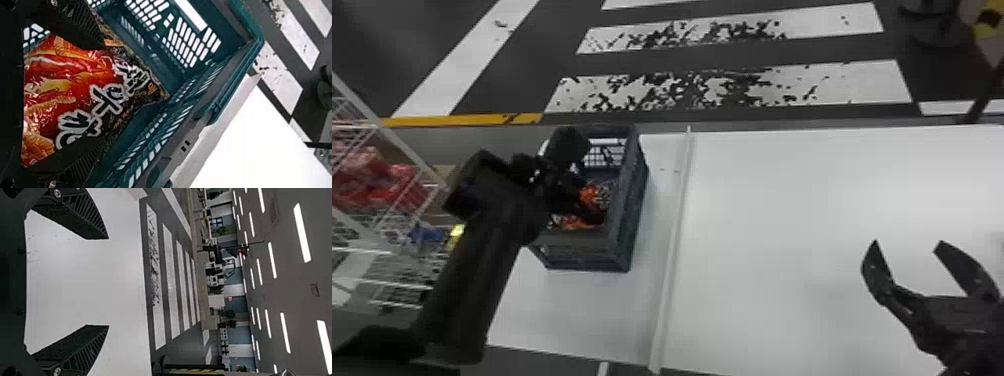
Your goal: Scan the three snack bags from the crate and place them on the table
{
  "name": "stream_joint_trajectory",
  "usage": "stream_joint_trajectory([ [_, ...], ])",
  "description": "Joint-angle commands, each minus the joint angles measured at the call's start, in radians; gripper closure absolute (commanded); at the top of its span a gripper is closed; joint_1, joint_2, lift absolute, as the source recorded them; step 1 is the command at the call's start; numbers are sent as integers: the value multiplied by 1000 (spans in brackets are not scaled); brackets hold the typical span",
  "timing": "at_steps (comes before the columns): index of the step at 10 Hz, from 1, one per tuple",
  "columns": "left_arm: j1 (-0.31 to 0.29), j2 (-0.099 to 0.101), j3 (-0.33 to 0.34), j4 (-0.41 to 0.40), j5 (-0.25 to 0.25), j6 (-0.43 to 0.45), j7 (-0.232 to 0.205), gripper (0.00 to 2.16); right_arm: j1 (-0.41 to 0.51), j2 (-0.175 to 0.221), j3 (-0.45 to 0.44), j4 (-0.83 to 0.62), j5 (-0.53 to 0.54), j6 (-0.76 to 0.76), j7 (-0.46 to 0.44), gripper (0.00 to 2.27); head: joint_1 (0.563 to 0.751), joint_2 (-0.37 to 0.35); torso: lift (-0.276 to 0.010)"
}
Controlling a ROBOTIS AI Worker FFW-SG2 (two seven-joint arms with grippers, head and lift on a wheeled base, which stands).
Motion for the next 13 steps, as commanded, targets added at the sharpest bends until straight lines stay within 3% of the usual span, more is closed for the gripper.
stream_joint_trajectory([
  [1,-16,-7,-29,54,-44,-12,10,63,-9,-2,4,11,-7,0,2,80,695,208,-62],
  [2,-31,-13,-46,98,-56,-21,28,60,-12,-2,9,14,-8,3,2,80,695,212,-62],
  [3,-48,-20,-54,151,-61,-46,19,140,-12,-7,12,14,-13,3,3,80,695,215,-62],
  [4,-63,-21,-71,175,-67,-49,-13,498,-12,-13,14,14,-19,3,5,80,695,216,-62],
  [6,-48,-23,-51,158,-56,-64,-18,1801,-12,-13,14,14,-19,15,5,80,695,208,-62],
  [7,-25,-21,-10,123,-47,-73,-15,2074,-12,-13,14,14,-21,15,5,80,695,207,-62],
  [9,14,-10,67,39,9,-79,-53,2084,-9,-14,14,14,-22,15,5,80,695,211,-62],
  [12,49,-4,150,-35,76,-76,-55,2084,-3,-13,15,12,-24,12,5,80,695,218,-62],
  [13,63,-4,178,-54,78,-79,-52,2084,-1,-13,15,12,-24,12,5,80,695,224,-62],
])
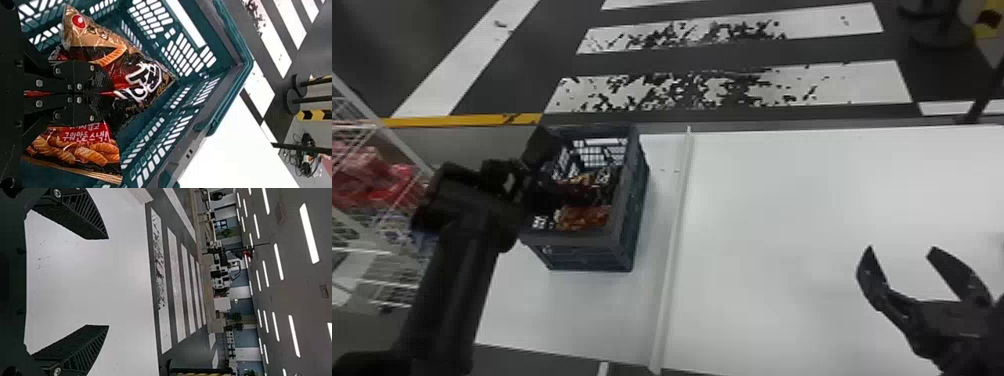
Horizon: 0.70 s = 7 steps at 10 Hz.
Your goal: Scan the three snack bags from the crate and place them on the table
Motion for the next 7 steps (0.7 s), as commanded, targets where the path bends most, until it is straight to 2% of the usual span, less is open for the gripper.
stream_joint_trajectory([
  [1,14,2,31,-28,18,-2,0,2084,1,0,0,0,0,0,0,80,695,232,-62],
  [4,48,7,85,-117,54,-2,-6,2084,1,3,0,0,0,0,0,80,695,244,-62],
  [7,72,7,134,-185,114,-2,-17,2084,-4,5,0,2,1,15,-2,80,695,247,-62],
])
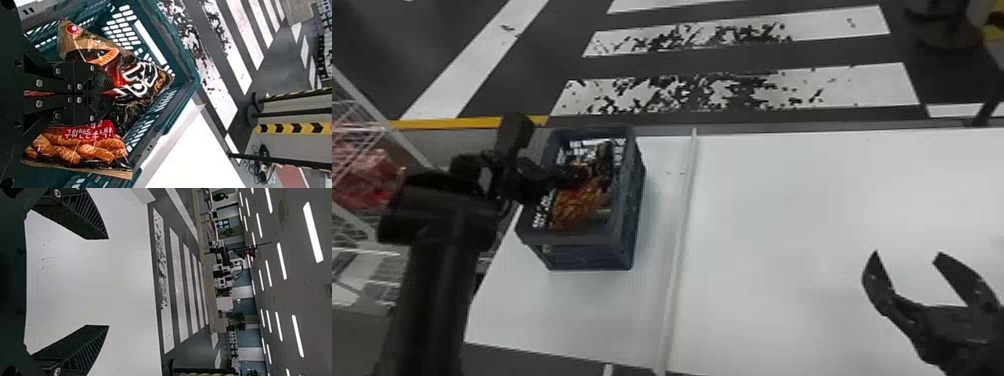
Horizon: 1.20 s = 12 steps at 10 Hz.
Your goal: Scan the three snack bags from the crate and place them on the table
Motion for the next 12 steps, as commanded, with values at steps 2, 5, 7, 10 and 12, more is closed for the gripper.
stream_joint_trajectory([
  [2,7,0,43,-54,50,3,-18,2084,-6,3,-1,3,3,4,0,80,695,246,-62],
  [5,9,4,101,-65,153,-9,-18,2084,-11,5,-1,6,4,10,-2,80,695,249,-62],
  [7,27,-3,124,-60,186,-80,-14,2088,-17,6,-1,13,6,16,-2,80,695,253,-62],
  [10,81,-46,135,-283,255,64,-12,2084,-19,10,-3,14,9,16,-3,80,695,241,-62],
  [12,121,-94,135,-465,304,218,-1,2084,-19,14,-6,14,9,16,-5,80,695,209,-62],
])
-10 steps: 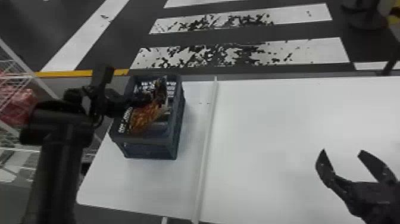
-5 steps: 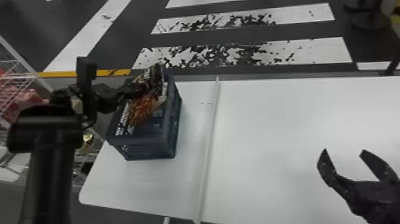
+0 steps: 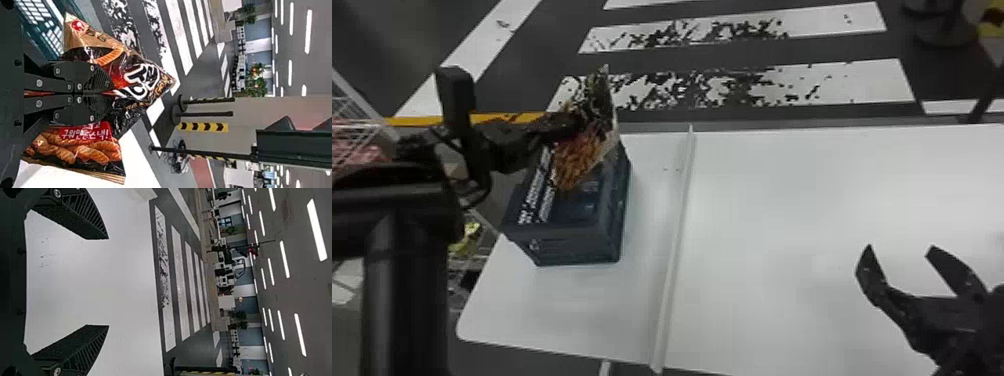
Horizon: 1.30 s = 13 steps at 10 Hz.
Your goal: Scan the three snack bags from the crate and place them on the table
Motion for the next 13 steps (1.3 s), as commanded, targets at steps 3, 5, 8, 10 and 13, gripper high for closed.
stream_joint_trajectory([
  [3,58,-122,-149,-187,20,112,18,2084,0,6,-21,-18,0,0,0,80,695,131,-62],
  [5,55,-185,-296,-180,-21,112,54,2084,3,7,-36,-37,-6,0,-2,80,695,19,-62],
  [8,35,-245,-514,-29,-119,69,117,2084,23,6,-56,-78,-9,0,-11,80,695,-122,-62],
  [10,18,-282,-599,92,-123,26,152,2081,32,6,-74,-98,-17,-3,-16,80,695,-214,-62],
  [13,32,-316,-717,254,-123,-145,256,940,40,6,-97,-109,-38,-6,-22,80,695,-309,-62],
])
